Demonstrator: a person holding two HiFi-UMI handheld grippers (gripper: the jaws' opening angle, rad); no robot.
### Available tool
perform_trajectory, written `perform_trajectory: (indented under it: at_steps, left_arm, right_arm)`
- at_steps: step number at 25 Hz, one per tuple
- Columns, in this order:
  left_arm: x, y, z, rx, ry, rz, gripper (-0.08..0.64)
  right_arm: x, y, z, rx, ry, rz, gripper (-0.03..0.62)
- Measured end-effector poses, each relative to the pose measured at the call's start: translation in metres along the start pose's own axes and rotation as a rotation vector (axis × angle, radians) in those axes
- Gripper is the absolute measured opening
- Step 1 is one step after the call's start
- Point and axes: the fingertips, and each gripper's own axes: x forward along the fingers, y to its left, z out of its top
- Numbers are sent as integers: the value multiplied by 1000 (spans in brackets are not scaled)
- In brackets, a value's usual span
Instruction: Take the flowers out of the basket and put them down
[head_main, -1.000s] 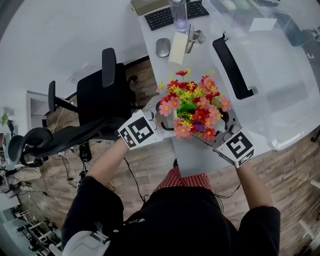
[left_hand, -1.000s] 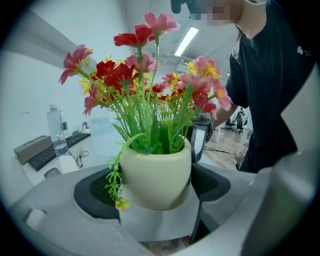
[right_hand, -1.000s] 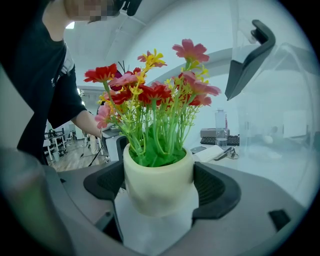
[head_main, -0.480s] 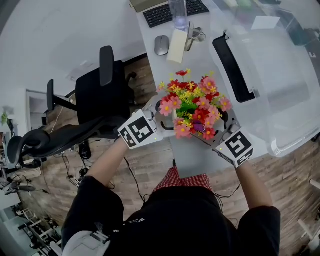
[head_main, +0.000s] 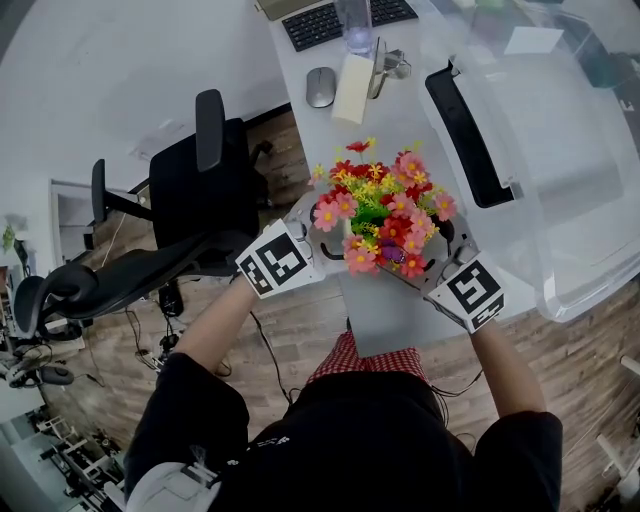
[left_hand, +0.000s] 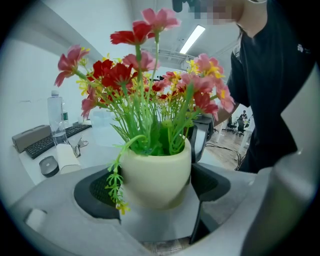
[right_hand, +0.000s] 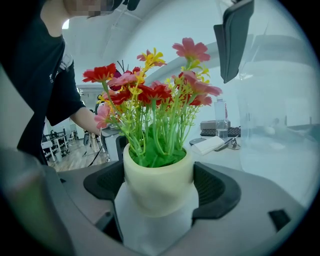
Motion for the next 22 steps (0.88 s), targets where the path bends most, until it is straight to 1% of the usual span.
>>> perform_trajectory:
  at_steps: [22]
  left_arm:
    - [6,10,-19,-38,21,3,434]
  right_arm:
    - [15,-7,-14,16,40,15,437]
